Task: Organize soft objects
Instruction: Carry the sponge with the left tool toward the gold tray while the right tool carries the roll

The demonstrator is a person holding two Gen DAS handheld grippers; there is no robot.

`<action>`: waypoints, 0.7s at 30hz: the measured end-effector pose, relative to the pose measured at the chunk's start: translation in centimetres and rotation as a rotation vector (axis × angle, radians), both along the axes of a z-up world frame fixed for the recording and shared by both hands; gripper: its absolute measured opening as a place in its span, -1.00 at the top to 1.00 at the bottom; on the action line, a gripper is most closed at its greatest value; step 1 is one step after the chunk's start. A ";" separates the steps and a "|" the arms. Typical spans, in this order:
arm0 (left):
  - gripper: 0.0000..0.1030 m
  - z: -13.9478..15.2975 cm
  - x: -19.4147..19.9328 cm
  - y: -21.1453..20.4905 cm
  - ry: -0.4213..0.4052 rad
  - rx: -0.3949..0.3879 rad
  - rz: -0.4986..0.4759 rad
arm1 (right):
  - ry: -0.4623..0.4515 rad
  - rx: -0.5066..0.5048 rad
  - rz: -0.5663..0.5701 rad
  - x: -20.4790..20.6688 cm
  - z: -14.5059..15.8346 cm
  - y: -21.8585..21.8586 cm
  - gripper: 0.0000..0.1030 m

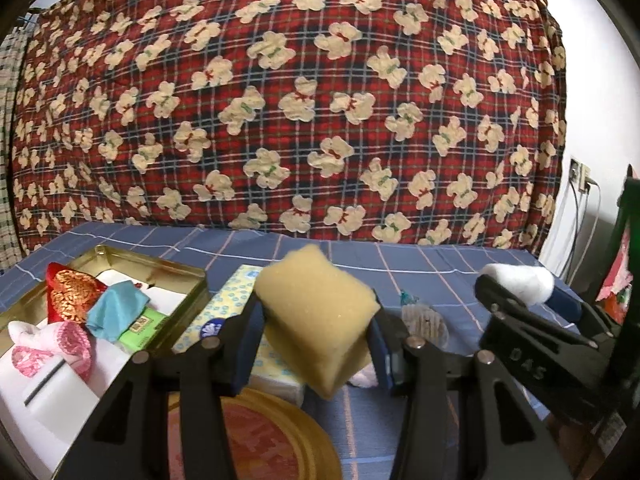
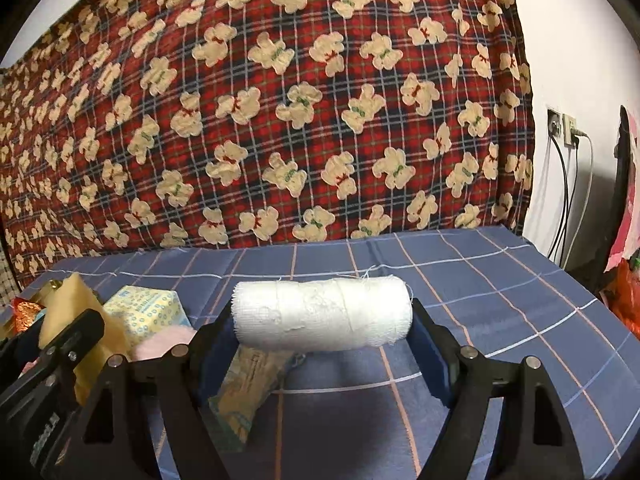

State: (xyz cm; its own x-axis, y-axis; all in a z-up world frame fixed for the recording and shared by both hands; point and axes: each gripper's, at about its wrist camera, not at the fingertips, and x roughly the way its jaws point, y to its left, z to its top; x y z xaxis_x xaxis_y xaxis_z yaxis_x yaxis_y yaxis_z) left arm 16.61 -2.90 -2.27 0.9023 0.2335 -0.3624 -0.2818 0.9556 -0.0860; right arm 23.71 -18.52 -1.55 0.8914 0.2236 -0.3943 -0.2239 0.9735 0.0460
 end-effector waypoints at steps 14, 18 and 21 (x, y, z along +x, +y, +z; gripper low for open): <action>0.08 0.1 -0.7 1.1 -0.011 -0.012 0.058 | -0.035 -0.006 0.025 -0.9 0.3 0.6 -0.57; 0.08 0.0 -1.0 1.7 -0.014 -0.024 0.082 | -0.042 -0.002 0.035 -1.1 0.3 0.7 -0.57; 0.08 0.0 -1.2 2.0 -0.012 -0.028 0.088 | -0.056 -0.006 0.057 -1.6 0.4 1.2 -0.57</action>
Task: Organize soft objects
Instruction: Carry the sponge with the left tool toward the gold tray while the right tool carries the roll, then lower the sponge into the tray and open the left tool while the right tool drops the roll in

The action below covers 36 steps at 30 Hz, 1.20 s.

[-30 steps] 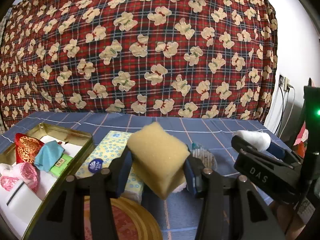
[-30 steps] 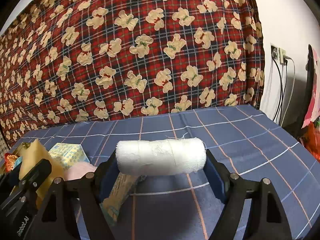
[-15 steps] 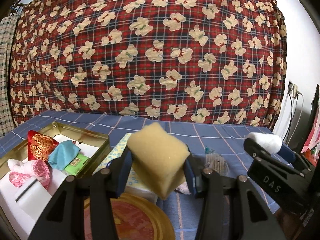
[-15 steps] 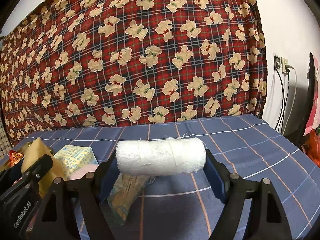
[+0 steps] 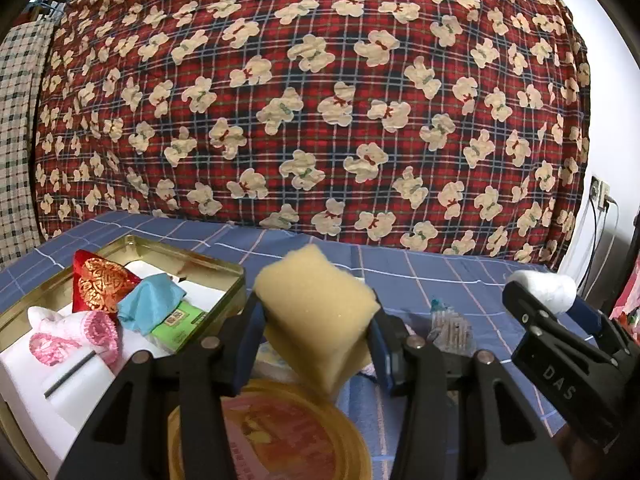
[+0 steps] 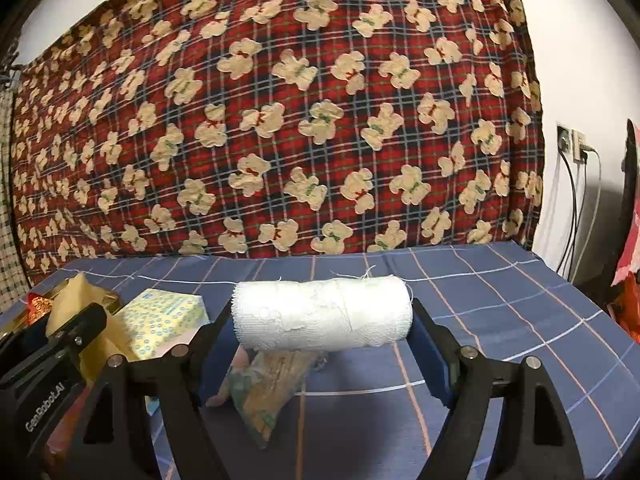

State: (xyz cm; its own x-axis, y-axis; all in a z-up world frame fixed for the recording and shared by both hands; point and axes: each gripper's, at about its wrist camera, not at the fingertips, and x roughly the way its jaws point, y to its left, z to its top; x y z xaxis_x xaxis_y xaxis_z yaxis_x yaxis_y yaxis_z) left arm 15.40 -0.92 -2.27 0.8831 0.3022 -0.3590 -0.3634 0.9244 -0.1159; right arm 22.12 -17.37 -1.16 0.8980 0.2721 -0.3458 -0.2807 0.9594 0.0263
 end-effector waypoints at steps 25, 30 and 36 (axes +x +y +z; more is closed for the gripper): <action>0.08 0.5 -2.4 1.2 -0.053 -0.019 -0.037 | -0.040 0.007 0.035 -2.0 0.3 1.4 -0.57; 0.08 1.3 -4.3 2.4 -0.049 -0.029 -0.071 | -0.028 0.030 0.089 -2.7 0.2 3.0 -0.56; 0.08 3.4 -7.8 5.4 -0.075 -0.038 -0.061 | 0.017 0.078 0.201 -4.1 0.6 6.6 -0.56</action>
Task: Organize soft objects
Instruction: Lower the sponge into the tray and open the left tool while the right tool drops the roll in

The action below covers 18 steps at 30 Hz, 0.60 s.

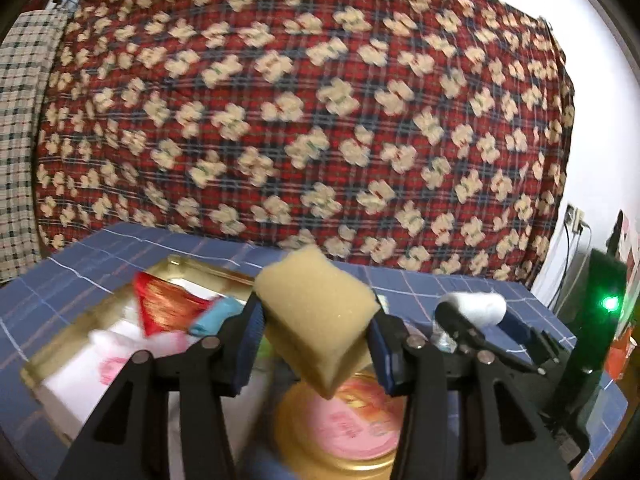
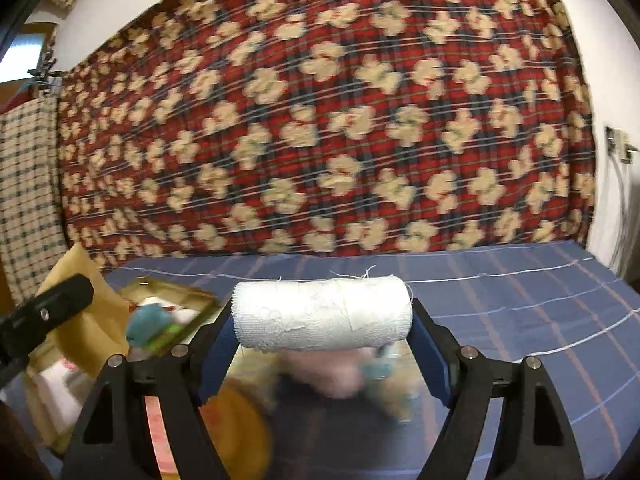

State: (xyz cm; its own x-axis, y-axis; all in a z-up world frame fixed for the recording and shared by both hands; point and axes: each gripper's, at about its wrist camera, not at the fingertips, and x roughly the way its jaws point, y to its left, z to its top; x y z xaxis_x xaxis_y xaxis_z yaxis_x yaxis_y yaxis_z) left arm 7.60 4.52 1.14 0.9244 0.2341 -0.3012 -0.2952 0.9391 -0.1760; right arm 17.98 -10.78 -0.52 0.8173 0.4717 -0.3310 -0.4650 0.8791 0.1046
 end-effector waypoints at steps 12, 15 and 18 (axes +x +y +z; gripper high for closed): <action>0.08 0.7 -6.2 8.9 0.035 -0.012 0.137 | 0.053 0.000 0.281 -5.8 2.2 8.9 -0.57; 0.05 -0.1 -6.7 10.8 0.070 -0.023 0.164 | 0.064 -0.033 0.338 -7.1 2.0 11.1 -0.57; 0.05 -0.9 -7.0 11.9 0.099 -0.028 0.178 | 0.062 -0.072 0.375 -8.1 1.5 12.6 -0.57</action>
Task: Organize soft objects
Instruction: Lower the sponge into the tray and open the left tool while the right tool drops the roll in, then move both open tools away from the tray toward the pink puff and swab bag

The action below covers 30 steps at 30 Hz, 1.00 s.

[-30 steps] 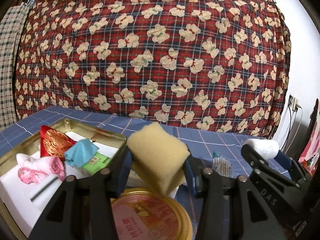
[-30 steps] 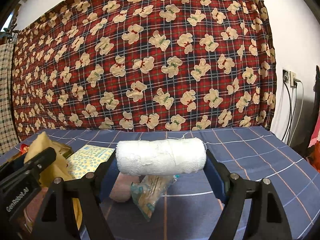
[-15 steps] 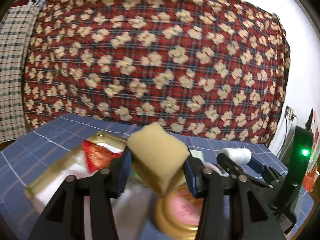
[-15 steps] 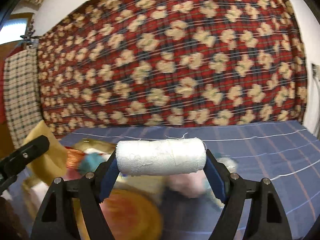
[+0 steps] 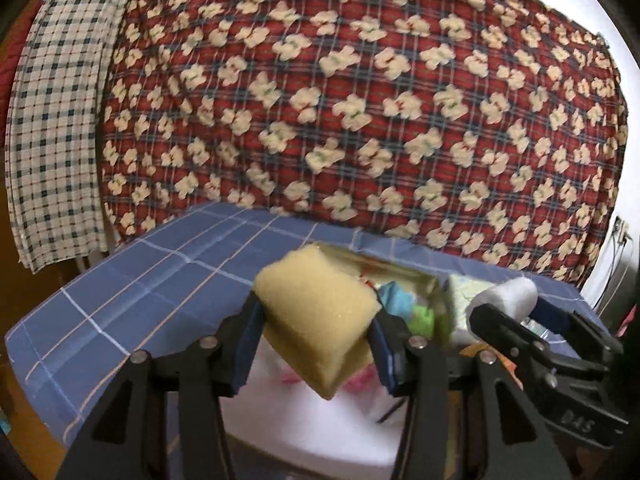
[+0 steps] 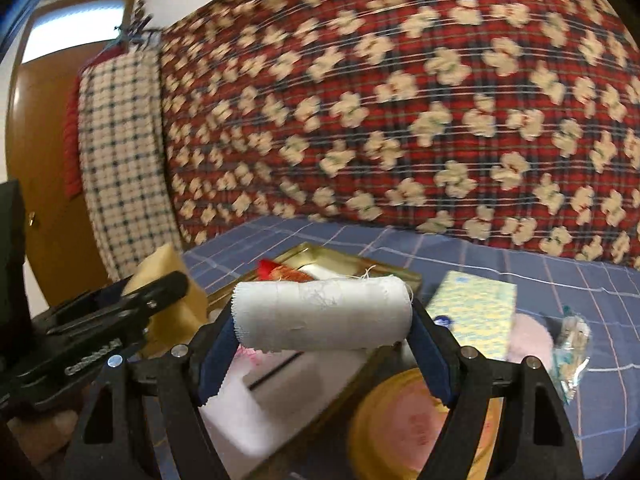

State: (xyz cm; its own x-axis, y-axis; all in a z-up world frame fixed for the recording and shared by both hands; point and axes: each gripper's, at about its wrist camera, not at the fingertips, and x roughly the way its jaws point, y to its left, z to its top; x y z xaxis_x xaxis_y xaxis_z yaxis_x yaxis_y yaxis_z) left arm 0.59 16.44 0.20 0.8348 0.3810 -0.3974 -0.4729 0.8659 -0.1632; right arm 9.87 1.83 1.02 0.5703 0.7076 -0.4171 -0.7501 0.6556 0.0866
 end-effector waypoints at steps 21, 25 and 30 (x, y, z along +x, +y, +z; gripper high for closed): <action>-0.75 -0.9 -1.8 2.5 0.004 -0.020 0.069 | 0.014 -0.013 0.064 -1.3 -1.1 1.8 -0.87; -0.76 -0.9 -1.7 2.2 0.003 -0.017 0.062 | 0.025 0.019 0.045 -0.8 -0.7 0.3 -0.87; -0.76 -0.9 -1.5 1.8 -0.003 -0.025 0.056 | 0.026 0.059 -0.005 0.2 0.1 -2.2 -0.87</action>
State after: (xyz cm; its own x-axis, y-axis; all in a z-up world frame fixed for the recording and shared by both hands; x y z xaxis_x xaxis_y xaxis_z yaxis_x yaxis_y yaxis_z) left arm -0.90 18.20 -0.66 0.8137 0.4171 -0.4049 -0.5199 0.8338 -0.1858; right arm 10.07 -0.42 1.13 0.5631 0.7290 -0.3893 -0.7440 0.6522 0.1451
